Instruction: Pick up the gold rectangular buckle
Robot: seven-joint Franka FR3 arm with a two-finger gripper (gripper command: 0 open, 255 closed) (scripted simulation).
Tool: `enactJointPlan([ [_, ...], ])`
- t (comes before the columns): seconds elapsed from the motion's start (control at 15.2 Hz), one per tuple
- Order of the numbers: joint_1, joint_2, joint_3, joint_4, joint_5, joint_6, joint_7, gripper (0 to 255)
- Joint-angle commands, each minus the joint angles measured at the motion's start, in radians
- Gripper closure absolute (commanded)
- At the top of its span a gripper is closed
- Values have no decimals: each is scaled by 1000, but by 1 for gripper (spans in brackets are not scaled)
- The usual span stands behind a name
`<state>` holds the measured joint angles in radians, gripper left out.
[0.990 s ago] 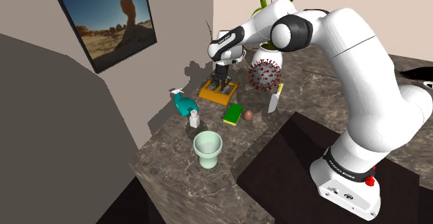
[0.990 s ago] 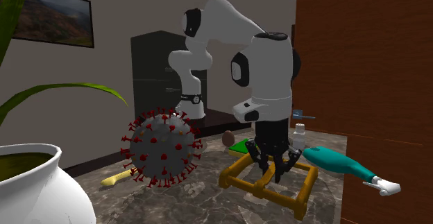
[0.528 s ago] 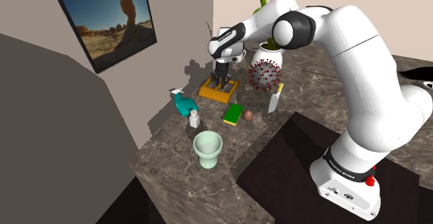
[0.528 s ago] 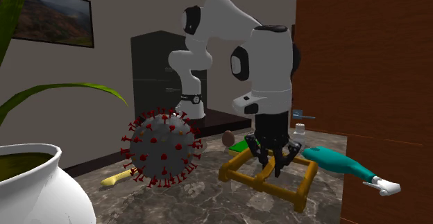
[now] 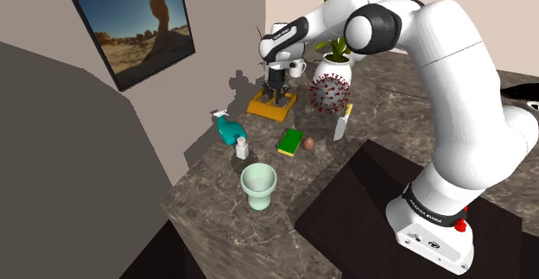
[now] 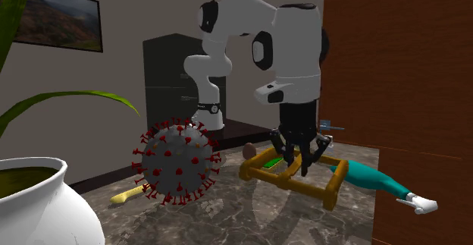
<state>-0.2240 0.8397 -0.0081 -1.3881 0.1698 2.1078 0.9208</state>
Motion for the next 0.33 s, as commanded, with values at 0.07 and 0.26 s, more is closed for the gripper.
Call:
enactJointPlan([
  [0.07,0,-27,-1,-4,-1,-23,3,255],
  [0.26,0,-36,-1,-4,-2,-32,4,255],
])
